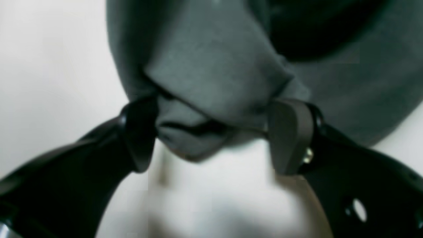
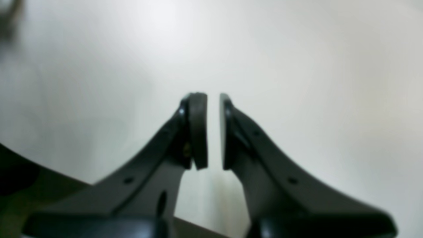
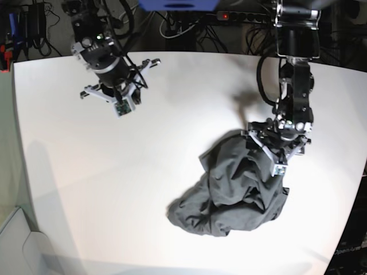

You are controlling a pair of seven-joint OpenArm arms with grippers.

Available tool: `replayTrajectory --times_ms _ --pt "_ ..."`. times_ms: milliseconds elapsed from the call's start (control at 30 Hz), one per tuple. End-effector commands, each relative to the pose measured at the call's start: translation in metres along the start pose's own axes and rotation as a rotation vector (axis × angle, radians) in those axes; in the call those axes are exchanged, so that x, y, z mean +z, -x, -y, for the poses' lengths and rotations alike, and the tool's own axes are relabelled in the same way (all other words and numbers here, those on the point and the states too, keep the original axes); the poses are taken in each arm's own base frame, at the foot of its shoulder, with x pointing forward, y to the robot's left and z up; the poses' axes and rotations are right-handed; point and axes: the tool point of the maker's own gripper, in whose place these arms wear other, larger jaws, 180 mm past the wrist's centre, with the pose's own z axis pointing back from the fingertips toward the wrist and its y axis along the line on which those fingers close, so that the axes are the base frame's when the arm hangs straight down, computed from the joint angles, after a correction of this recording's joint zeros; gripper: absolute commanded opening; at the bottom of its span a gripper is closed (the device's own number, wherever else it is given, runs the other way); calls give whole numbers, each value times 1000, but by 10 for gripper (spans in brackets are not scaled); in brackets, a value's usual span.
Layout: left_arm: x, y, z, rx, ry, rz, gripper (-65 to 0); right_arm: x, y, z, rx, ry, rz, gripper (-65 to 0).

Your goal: Layout the t-shirt on the table in an organized manner, then fold the t-shirt properly

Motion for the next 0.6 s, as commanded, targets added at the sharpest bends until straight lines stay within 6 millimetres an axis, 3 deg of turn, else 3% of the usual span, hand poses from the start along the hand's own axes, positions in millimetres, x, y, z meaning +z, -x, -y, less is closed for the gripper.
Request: replayTrajectory --times_ms 0,67,133,300,400,567 --pt "0 -21 -6 4 -11 61 -151 3 -11 1 6 1 40 -565" --pt "-7 -15 1 24 3 59 -184 3 -10 1 6 1 39 -565" --pt "-8 -14 3 30 8 66 -269 3 -10 1 6 1 39 -565" --pt "0 -26 2 27 1 99 -650 3 -10 4 4 8 39 -565" --pt "14 -36 -8 21 -24 126 -607 3 -12 3 6 5 45 -565" --pt "64 -64 -50 64 -124 197 -606 0 -28 1 26 -9 83 -565"
